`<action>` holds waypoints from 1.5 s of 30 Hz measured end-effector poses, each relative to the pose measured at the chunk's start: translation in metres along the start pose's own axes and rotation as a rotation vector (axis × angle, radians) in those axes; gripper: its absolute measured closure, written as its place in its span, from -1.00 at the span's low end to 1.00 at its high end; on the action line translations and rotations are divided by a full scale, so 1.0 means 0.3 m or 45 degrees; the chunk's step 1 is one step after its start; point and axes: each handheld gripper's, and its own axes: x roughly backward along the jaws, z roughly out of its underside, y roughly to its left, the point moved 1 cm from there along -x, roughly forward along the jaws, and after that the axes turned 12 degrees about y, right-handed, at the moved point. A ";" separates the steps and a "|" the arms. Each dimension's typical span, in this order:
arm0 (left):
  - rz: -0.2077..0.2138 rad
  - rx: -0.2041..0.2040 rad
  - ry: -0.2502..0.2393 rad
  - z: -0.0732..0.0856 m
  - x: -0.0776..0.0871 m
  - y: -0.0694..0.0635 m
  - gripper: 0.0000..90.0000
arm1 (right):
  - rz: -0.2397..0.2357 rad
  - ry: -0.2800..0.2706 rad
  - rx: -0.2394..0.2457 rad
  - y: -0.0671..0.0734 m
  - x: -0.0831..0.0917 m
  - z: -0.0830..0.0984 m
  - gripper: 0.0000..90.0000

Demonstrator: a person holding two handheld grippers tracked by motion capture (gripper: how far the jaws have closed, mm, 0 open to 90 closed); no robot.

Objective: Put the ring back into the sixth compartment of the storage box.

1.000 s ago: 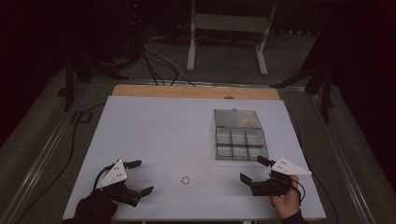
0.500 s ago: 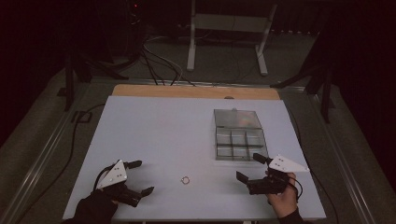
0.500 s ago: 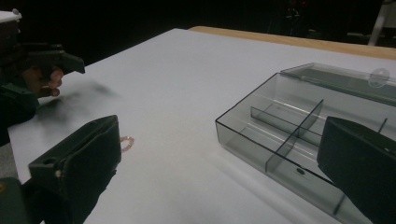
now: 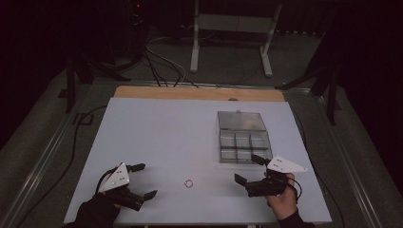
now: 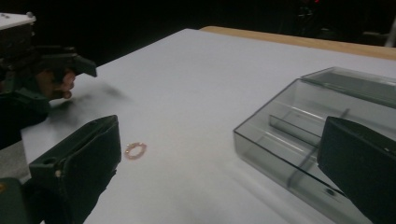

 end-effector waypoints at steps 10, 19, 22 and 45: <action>0.000 0.000 0.002 0.000 0.000 -0.002 -0.97 | -0.071 0.028 0.026 0.039 -0.053 -0.016 -1.00; -0.003 0.004 0.006 -0.001 0.000 -0.002 -0.97 | -0.124 0.043 0.064 0.070 -0.095 -0.029 -1.00; -0.002 0.004 0.006 -0.001 0.000 -0.002 -0.97 | -0.142 0.046 0.072 0.078 -0.103 -0.032 -1.00; 0.001 -0.002 0.010 -0.002 -0.001 -0.005 -0.97 | -0.233 0.116 0.131 0.140 -0.210 -0.053 -1.00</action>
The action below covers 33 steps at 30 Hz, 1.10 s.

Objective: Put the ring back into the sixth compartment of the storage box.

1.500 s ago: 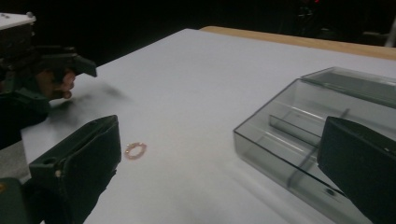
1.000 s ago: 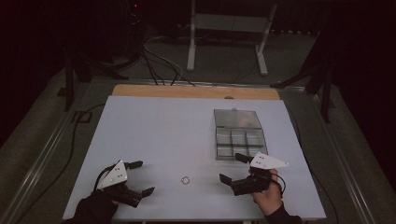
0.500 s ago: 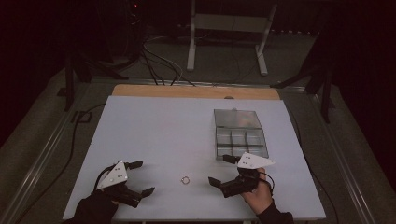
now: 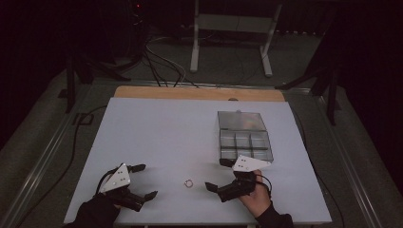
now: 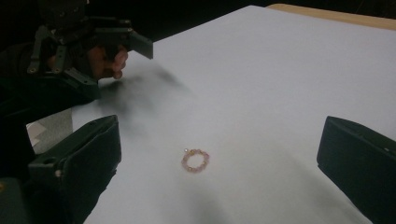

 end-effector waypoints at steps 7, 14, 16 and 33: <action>0.001 -0.004 0.004 0.000 -0.002 -0.001 -0.97 | -0.032 0.027 0.035 0.010 -0.041 -0.009 -1.00; -0.001 -0.004 0.005 0.001 0.000 0.000 -0.97 | -0.052 0.089 0.050 0.021 -0.085 -0.013 -1.00; 0.002 -0.006 0.004 0.000 -0.001 0.000 -0.97 | -0.074 0.129 0.040 0.025 -0.105 -0.013 -1.00; 0.006 -0.007 0.002 0.000 0.001 -0.002 -0.97 | -0.055 0.266 0.060 0.051 -0.211 -0.020 -1.00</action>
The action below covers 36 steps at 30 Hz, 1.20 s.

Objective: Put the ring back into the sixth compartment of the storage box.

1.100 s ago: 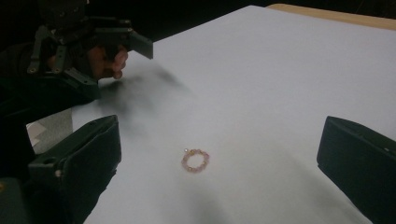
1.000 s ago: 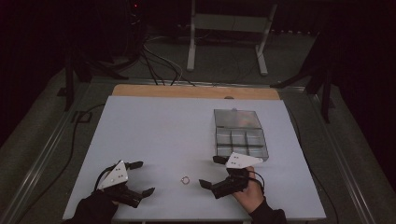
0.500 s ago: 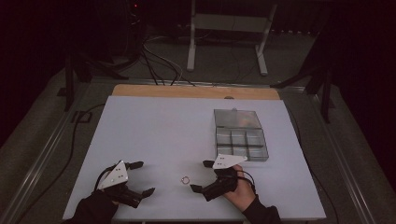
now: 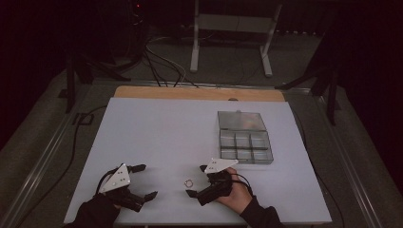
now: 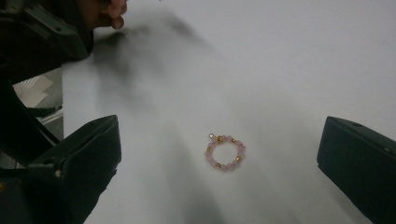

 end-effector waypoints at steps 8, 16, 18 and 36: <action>0.003 -0.001 0.010 0.000 -0.003 -0.001 -0.97 | 0.018 0.030 0.020 -0.004 -0.026 -0.008 -0.89; 0.009 0.001 0.011 0.001 -0.002 -0.001 -0.97 | 0.035 0.079 0.069 -0.012 -0.040 -0.020 -0.59; 0.011 0.002 0.005 0.000 -0.001 -0.001 -0.97 | 0.034 0.083 0.067 -0.013 -0.040 -0.021 -0.54; 0.014 0.005 0.012 0.001 -0.003 -0.001 -0.97 | 0.087 0.155 0.072 -0.040 -0.074 -0.034 0.34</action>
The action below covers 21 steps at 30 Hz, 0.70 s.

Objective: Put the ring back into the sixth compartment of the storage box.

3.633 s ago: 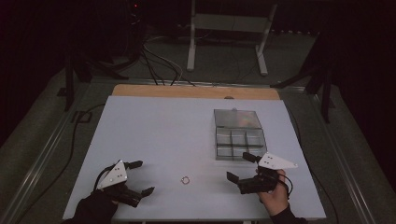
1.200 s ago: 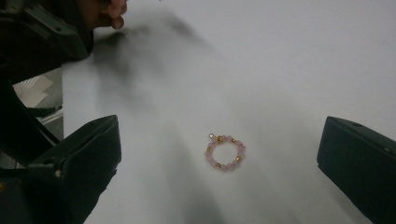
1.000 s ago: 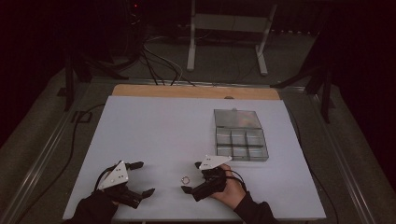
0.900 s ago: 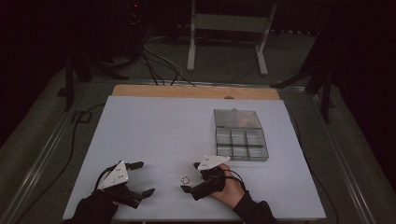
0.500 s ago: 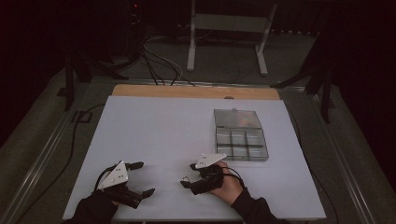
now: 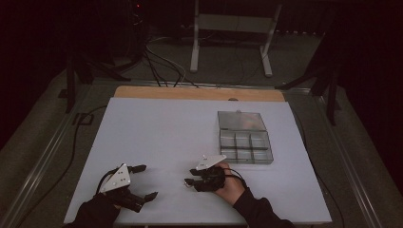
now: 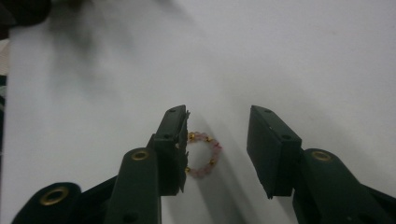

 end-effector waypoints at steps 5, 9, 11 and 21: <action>0.000 -0.001 -0.001 0.000 0.001 0.000 -0.97 | -0.002 0.024 0.011 0.001 -0.009 -0.002 0.42; -0.002 -0.002 0.001 0.000 0.000 0.000 -0.97 | 0.031 0.076 0.083 0.010 -0.030 -0.009 0.53; -0.002 -0.002 -0.001 0.000 0.000 0.000 -0.97 | 0.031 0.076 0.083 0.010 -0.030 -0.009 0.53; -0.002 0.003 0.000 0.000 -0.001 0.001 -0.97 | 0.044 0.142 0.180 0.009 -0.033 -0.031 0.67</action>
